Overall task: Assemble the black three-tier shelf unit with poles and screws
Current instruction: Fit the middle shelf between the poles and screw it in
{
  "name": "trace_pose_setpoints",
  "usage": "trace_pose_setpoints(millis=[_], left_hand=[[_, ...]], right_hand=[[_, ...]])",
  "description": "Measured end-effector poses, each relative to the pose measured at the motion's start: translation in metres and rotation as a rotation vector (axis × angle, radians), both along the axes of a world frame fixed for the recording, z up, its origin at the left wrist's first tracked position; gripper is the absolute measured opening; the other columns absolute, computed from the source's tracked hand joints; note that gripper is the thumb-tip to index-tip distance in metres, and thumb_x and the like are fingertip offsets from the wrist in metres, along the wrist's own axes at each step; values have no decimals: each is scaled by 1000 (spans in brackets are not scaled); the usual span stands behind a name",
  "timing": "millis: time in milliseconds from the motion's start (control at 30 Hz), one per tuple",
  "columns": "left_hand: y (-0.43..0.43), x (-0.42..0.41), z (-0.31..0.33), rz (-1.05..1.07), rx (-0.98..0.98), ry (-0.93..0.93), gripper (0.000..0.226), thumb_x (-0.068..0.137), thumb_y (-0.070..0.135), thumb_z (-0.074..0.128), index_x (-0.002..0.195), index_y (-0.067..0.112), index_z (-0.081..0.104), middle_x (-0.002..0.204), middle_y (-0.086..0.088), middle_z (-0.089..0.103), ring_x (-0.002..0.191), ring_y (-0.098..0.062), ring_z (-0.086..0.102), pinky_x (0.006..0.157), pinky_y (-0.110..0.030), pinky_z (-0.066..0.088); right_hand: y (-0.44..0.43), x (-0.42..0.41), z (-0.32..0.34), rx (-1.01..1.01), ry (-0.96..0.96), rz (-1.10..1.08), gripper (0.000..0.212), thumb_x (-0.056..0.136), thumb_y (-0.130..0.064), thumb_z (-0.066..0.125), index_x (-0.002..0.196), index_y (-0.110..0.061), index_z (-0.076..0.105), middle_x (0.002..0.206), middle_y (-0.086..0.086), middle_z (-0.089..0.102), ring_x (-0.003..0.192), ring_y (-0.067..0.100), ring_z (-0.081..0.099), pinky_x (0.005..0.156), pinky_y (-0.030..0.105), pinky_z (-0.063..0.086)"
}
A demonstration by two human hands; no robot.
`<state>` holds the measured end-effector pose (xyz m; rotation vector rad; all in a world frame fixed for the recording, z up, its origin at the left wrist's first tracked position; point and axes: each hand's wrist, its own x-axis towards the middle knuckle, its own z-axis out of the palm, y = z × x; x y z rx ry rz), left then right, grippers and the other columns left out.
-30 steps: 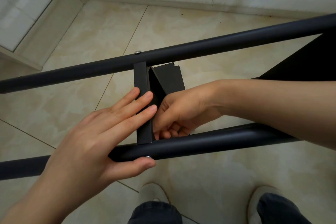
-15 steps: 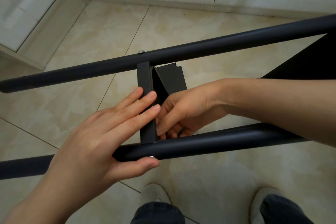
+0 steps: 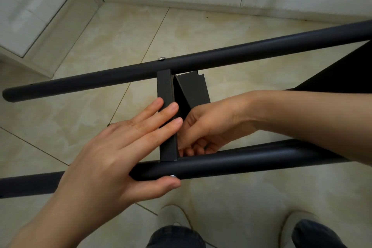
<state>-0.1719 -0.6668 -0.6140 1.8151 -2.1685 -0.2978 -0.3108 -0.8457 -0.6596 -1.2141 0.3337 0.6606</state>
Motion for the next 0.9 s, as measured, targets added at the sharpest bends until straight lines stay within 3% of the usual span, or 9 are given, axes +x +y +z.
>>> trace_pose_setpoints(millis=[267,433,700,800,900], left_hand=[[-2,-2,1,8,-8,-24,70,86,58,61,142,17,52,156,2,44,149,-14,36,105,-33,42],[-2,-3,2,7,-10,-35,71,85,59,61,142,19,52,156,4,44,149,-13,35,104,-32,42],[-5,-2,4,21,-30,-55,71,87,62,56,145,22,51,157,8,42,149,-10,34,98,-36,53],[-4,-3,3,18,-50,-65,71,88,62,55,144,18,55,156,6,44,148,-13,37,96,-43,56],[-2,-6,5,16,-93,-81,69,88,59,55,140,13,60,153,1,48,144,-19,42,93,-45,58]], right_hand=[[0,-1,1,55,-6,-7,40,97,-13,56,61,-20,72,67,-1,61,63,11,54,68,24,45],[3,-2,4,71,26,-13,24,99,-13,54,79,-10,67,73,4,61,69,15,56,73,28,46],[-4,-16,28,-52,-26,-66,19,99,-16,57,88,-17,72,88,4,69,79,15,63,77,27,50],[0,-29,43,-230,-29,-77,15,98,-19,60,100,-12,73,91,4,72,82,13,64,74,22,51],[10,-43,59,-621,-123,-90,16,94,-28,66,107,-22,74,97,-8,75,80,-5,64,71,8,47]])
